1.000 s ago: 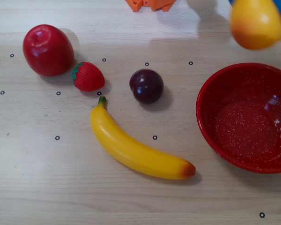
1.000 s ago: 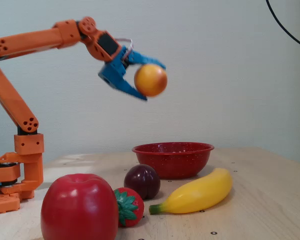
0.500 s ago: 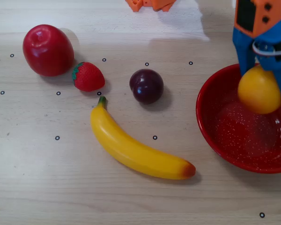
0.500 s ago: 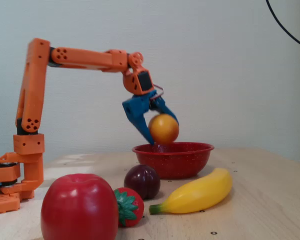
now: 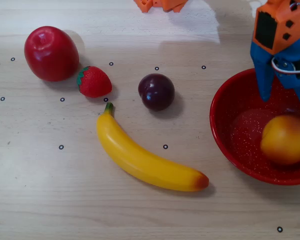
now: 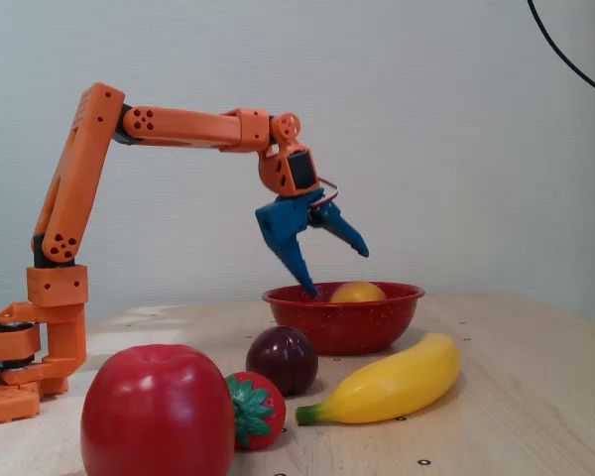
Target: Put the peach in the red bowl.
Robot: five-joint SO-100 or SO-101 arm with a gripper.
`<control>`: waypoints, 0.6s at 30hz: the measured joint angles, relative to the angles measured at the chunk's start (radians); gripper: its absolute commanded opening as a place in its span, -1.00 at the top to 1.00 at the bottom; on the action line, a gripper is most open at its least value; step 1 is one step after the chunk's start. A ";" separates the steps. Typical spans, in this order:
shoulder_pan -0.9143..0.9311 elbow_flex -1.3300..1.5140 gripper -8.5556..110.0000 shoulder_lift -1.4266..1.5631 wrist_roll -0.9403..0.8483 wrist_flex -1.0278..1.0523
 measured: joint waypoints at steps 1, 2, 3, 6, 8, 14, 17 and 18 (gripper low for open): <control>0.000 -0.005 0.36 0.000 -0.002 0.000; 0.000 -0.005 0.41 0.002 -0.002 0.000; 0.002 -0.005 0.47 0.008 -0.002 0.000; -0.029 -0.005 0.59 0.075 -0.005 0.000; -0.074 0.018 0.67 0.178 -0.011 0.000; -0.195 0.195 0.85 0.466 -0.032 0.000; -0.267 0.311 0.85 0.609 -0.026 0.000; -0.299 0.353 0.85 0.664 -0.026 0.000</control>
